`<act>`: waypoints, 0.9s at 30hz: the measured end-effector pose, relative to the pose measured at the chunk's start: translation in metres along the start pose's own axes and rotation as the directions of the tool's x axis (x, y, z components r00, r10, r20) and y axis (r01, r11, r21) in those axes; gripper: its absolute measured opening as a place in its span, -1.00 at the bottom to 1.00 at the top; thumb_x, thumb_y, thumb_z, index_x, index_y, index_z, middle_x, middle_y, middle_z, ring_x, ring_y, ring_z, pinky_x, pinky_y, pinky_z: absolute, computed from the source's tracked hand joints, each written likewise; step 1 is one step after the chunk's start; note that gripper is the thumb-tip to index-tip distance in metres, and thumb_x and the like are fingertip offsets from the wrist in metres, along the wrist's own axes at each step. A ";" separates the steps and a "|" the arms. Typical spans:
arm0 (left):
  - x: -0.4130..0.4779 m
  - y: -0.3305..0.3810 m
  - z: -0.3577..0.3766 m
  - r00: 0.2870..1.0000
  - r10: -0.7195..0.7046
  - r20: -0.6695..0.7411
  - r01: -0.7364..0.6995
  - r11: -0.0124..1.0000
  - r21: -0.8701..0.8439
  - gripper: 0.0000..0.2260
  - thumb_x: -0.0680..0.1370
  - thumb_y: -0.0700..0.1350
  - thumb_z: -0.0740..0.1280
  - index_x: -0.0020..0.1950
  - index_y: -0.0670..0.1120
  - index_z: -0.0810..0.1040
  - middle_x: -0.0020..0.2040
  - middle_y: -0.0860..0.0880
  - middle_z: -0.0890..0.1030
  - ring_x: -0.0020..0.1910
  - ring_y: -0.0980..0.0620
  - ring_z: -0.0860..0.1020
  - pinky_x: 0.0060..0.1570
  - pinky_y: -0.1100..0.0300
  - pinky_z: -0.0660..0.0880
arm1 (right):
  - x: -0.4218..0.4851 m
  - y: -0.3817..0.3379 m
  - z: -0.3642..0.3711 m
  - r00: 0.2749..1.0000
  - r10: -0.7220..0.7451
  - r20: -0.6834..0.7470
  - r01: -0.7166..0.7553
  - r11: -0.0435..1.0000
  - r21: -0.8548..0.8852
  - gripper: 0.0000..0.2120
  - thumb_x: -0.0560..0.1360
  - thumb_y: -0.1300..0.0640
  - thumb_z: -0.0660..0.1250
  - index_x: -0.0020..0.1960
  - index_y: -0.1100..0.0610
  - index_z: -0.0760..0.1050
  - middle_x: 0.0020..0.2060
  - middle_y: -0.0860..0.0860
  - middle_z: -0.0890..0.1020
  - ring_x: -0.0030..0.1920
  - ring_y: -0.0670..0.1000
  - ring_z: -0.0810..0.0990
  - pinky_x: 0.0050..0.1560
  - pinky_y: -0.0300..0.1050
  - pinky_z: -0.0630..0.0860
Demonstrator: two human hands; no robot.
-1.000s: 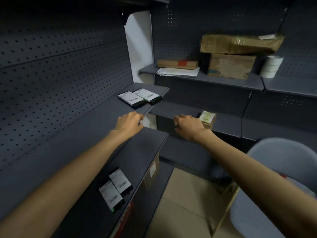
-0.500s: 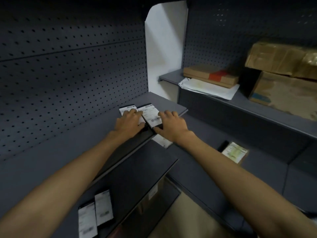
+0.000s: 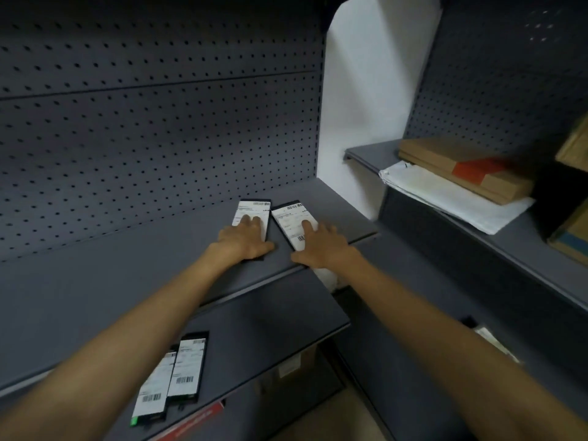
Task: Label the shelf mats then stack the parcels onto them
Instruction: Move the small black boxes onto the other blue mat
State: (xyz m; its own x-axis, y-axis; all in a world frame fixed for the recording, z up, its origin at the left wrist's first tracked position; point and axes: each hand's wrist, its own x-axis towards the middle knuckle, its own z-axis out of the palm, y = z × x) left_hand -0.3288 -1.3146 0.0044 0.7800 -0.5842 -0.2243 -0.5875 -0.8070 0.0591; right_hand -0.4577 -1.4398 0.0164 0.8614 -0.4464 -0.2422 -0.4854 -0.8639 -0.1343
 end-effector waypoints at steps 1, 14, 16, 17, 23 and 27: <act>-0.001 -0.001 0.002 1.000 -0.009 -0.015 0.008 1.000 -0.017 -0.27 0.52 0.31 0.22 0.56 -0.03 0.11 0.56 -0.05 0.15 0.45 -0.19 0.31 0.27 -0.06 0.35 | 0.002 0.002 -0.002 1.000 -0.007 -0.001 0.007 1.000 0.017 -0.19 0.51 -0.20 0.27 0.57 0.09 -0.03 0.47 0.22 0.21 0.45 0.29 0.18 0.37 0.14 0.31; -0.035 -0.074 -0.013 0.939 -0.152 -0.308 0.103 0.980 -0.169 -0.40 0.52 0.16 0.32 0.50 0.04 0.24 0.53 -0.01 0.21 0.42 -0.24 0.29 0.25 -0.16 0.37 | 0.026 -0.053 -0.024 0.977 -0.167 -0.132 0.170 0.985 0.014 -0.23 0.48 -0.19 0.32 0.53 0.12 0.09 0.39 0.20 0.31 0.35 0.26 0.33 0.24 0.09 0.38; -0.050 -0.100 -0.015 0.924 -0.205 -0.322 0.150 0.971 -0.187 -0.40 0.52 0.17 0.32 0.50 0.05 0.24 0.53 0.01 0.22 0.42 -0.23 0.30 0.25 -0.15 0.38 | 0.025 -0.079 -0.024 0.968 -0.211 -0.132 0.214 0.977 0.003 -0.22 0.48 -0.19 0.32 0.53 0.12 0.09 0.38 0.19 0.31 0.35 0.25 0.33 0.23 0.08 0.39; -0.059 -0.116 -0.014 0.917 -0.228 -0.328 0.171 0.966 -0.192 -0.40 0.52 0.16 0.33 0.50 0.05 0.24 0.53 0.01 0.22 0.41 -0.23 0.30 0.24 -0.15 0.39 | 0.024 -0.096 -0.023 0.964 -0.234 -0.128 0.236 0.972 -0.003 -0.22 0.48 -0.18 0.32 0.54 0.11 0.09 0.39 0.18 0.30 0.36 0.24 0.33 0.23 0.08 0.38; -0.141 -0.226 -0.008 0.848 -0.405 -0.343 0.347 0.912 -0.219 -0.42 0.52 0.15 0.31 0.50 0.05 0.24 0.53 0.02 0.21 0.42 -0.21 0.29 0.21 -0.11 0.41 | 0.004 -0.216 -0.011 0.908 -0.409 -0.093 0.411 0.912 -0.001 -0.24 0.46 -0.15 0.34 0.52 0.09 0.12 0.39 0.16 0.30 0.37 0.24 0.32 0.24 0.10 0.37; -0.213 -0.312 -0.003 0.767 -0.534 -0.356 0.469 0.845 -0.258 -0.41 0.51 0.13 0.33 0.50 0.05 0.25 0.51 0.03 0.23 0.39 -0.21 0.31 0.16 -0.11 0.43 | -0.027 -0.319 0.006 0.829 -0.552 -0.089 0.552 0.833 -0.023 -0.25 0.44 -0.15 0.37 0.50 0.09 0.15 0.37 0.17 0.32 0.35 0.24 0.33 0.21 0.09 0.39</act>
State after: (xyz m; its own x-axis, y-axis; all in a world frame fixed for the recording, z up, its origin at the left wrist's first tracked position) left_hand -0.3110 -0.9381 0.0370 0.9887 -0.0471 0.1425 -0.0748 -0.9777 0.1961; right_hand -0.3271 -1.1511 0.0596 0.9954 0.0858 -0.0416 0.0744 -0.9718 -0.2236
